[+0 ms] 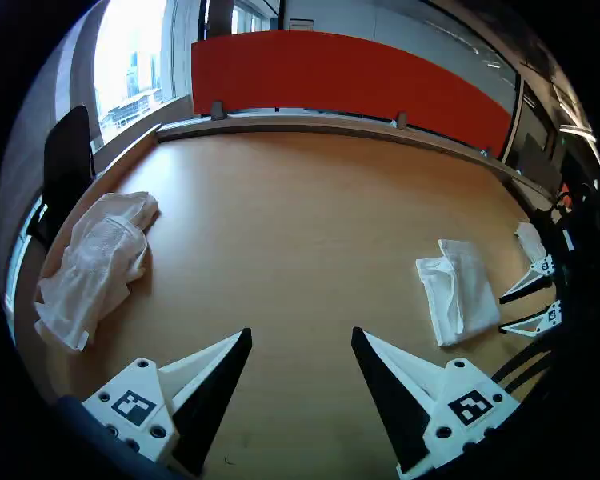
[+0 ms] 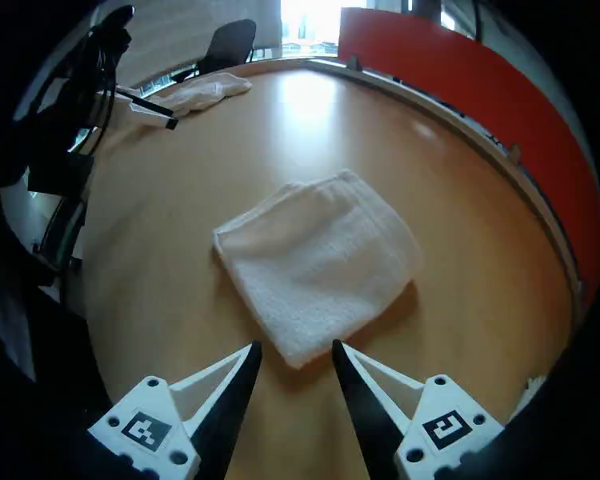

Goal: Fold towel

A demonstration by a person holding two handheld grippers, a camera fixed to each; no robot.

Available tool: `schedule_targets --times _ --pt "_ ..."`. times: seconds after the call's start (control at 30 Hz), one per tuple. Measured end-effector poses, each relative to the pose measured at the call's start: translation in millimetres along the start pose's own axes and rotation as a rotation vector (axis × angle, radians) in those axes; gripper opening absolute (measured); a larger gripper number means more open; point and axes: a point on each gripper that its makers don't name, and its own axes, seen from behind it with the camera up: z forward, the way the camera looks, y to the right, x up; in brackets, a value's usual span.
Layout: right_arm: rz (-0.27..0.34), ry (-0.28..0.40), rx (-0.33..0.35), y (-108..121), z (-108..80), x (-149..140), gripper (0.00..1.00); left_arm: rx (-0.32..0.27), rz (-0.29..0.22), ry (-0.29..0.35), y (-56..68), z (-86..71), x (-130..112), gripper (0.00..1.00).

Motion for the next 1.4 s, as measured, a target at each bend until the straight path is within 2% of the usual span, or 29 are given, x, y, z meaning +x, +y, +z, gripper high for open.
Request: schedule_targets --times 0.2,0.4,0.53,0.67,0.73,1.07,1.4 --pt "0.009 -0.025 0.001 -1.6 3.2 -11.8 0.6 -0.002 0.0 0.0 0.9 1.0 0.5 0.92" --pt "0.022 -0.032 0.0 -1.9 5.7 -15.8 0.4 -0.004 0.001 -0.002 2.0 2.0 0.3 0.93" --pt "0.033 -0.027 -0.006 -0.7 6.1 -15.4 0.32 -0.004 0.0 -0.002 2.2 2.3 0.2 0.93" --pt "0.041 -0.023 -0.006 -0.8 5.8 -15.5 0.12 -0.004 -0.002 -0.002 1.9 2.5 0.3 0.93" --pt "0.048 -0.02 -0.006 -1.3 5.3 -15.1 0.07 -0.004 -0.001 -0.003 1.7 2.8 0.2 0.92" --pt "0.065 -0.001 -0.013 -0.7 1.5 -11.4 0.04 -0.007 0.002 -0.005 2.5 3.7 -1.4 0.92" --pt "0.04 0.037 -0.039 7.8 -13.0 17.6 0.04 -0.011 0.003 -0.001 1.6 4.0 -1.8 0.93"
